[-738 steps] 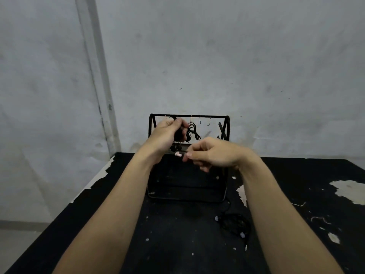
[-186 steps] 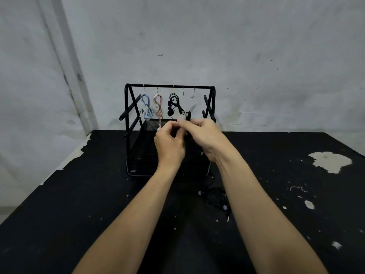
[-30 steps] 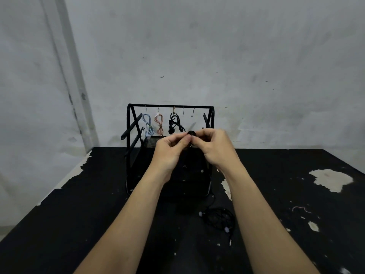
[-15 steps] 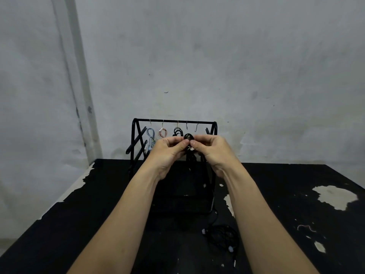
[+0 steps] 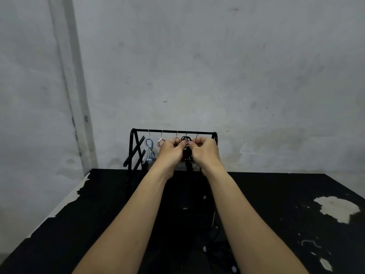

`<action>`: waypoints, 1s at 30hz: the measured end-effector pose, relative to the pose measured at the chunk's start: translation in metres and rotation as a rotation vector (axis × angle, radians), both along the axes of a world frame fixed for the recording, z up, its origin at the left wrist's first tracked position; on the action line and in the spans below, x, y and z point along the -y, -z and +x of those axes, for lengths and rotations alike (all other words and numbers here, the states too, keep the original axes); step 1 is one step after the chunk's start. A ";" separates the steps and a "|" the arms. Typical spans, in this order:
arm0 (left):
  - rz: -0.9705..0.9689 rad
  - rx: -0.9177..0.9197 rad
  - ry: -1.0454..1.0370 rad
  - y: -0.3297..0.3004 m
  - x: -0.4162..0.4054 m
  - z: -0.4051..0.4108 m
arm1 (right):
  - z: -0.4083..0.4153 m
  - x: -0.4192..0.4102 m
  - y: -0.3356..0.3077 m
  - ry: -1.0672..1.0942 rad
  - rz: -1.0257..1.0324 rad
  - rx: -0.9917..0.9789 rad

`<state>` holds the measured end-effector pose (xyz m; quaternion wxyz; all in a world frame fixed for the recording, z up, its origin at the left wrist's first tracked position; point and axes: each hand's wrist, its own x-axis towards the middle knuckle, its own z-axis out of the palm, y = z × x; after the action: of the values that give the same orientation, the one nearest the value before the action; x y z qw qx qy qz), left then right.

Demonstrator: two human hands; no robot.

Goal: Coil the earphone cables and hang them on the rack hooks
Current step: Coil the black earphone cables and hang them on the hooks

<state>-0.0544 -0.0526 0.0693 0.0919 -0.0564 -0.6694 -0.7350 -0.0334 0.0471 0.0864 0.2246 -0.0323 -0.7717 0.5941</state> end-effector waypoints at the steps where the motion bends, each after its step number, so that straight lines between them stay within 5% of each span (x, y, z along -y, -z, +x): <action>1: 0.012 0.017 -0.004 0.001 0.000 -0.004 | -0.002 0.000 -0.001 0.035 0.012 -0.001; 10: 0.051 -0.026 -0.087 -0.004 -0.005 -0.012 | -0.019 0.003 -0.001 -0.054 -0.058 0.011; 22: -0.319 -0.048 -0.081 -0.008 -0.003 -0.015 | -0.024 -0.004 0.001 -0.250 -0.041 0.110; 30: -0.036 0.116 0.102 -0.009 -0.001 -0.016 | -0.013 -0.028 -0.006 -0.505 -0.030 0.250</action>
<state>-0.0701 -0.0517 0.0781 0.0143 -0.0493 -0.6829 -0.7287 -0.0464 0.0750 0.0923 -0.0279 0.0845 -0.7682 0.6340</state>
